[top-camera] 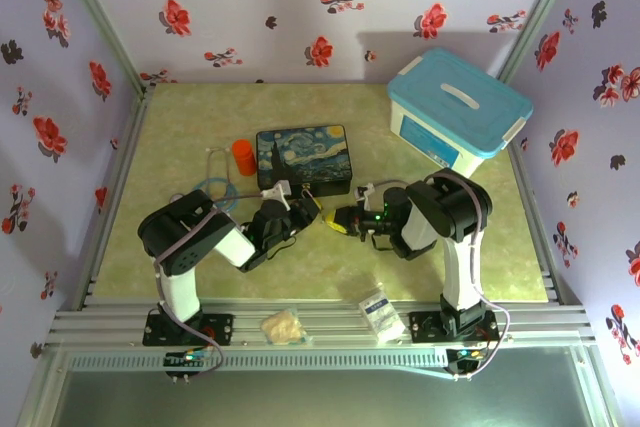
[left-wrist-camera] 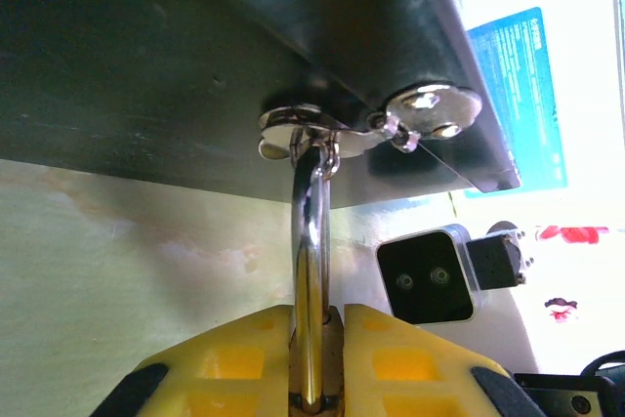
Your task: Unlock a padlock with a key
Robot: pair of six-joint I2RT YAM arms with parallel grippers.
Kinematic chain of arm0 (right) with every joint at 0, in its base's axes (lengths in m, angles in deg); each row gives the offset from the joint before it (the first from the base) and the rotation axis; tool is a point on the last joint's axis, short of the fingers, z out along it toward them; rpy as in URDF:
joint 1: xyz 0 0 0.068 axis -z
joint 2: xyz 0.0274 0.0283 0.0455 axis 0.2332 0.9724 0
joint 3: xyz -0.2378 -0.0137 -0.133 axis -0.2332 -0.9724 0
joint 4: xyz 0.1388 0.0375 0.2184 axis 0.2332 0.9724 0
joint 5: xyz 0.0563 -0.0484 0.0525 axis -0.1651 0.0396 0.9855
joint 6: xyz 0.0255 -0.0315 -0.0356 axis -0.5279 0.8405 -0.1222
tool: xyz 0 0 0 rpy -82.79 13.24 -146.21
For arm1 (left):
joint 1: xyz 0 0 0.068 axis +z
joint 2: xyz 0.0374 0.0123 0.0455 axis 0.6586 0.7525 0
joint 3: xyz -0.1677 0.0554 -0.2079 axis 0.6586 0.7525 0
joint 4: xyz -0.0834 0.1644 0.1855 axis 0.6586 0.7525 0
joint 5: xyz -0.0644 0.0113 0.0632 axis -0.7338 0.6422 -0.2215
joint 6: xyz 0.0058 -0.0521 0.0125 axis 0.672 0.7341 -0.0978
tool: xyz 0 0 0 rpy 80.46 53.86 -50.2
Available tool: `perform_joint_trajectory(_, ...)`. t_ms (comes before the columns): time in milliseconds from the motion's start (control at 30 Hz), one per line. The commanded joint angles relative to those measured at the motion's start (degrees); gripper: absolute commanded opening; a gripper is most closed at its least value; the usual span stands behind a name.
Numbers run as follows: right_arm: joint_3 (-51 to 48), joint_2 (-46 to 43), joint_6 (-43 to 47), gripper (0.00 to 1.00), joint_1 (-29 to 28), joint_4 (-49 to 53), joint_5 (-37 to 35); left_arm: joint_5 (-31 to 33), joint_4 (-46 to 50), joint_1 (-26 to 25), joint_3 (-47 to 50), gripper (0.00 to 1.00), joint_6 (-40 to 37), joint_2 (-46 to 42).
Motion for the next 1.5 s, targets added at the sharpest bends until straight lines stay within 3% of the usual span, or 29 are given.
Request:
perform_joint_trajectory(0, 2.59, 1.98, -1.49, 0.00, 2.04, 0.34, -2.89, -5.67, -5.36, -1.33, 0.29, 0.05, 0.25, 0.31)
perform_joint_trajectory(533, 4.36, 7.82, -0.92, 0.00, 2.38, 0.26, -3.57, -6.30, -7.63, -1.51, -0.58, 0.04, 2.74, 1.47)
perform_joint_trajectory(1200, 1.45, 2.82, 3.64, 0.00, -0.25, 0.25, -10.80, -6.01, -6.85, -1.42, -2.04, 0.03, 4.70, 0.07)
perform_joint_trajectory(1267, -0.78, 0.79, 4.59, 0.00, -0.16, 0.28, -12.00, -4.21, -5.12, -1.40, -1.42, 0.11, 5.04, 0.30)
perform_joint_trajectory(1467, -5.16, -2.10, 6.30, 0.00, 0.45, 0.34, -13.98, -2.26, -0.22, -1.56, -1.20, 0.12, 4.07, 0.59)
